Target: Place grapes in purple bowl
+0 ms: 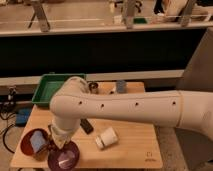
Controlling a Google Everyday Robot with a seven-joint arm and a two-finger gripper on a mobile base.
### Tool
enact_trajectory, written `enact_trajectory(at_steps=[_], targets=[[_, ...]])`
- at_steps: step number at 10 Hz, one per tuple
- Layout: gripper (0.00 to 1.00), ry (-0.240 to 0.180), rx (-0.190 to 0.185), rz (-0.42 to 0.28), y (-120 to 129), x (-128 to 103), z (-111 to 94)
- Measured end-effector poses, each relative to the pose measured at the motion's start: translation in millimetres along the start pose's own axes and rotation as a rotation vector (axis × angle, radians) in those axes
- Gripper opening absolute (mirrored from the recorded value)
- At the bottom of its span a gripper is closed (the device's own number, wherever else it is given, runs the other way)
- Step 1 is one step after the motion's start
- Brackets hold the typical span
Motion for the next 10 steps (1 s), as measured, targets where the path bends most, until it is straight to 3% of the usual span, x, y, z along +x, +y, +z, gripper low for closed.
enact_trajectory(at_steps=[3,5,8,10], targets=[[0.6,-0.051,0.014,-0.06,-14.8,2.2,17.5],[0.76,-0.085,0.015,-0.093,-24.0,10.6,29.4],[0.8,-0.122,-0.004,-0.093,-15.8,14.1,39.6],[0.74,-0.122,-0.012,-0.079,-8.8,14.4,38.7]])
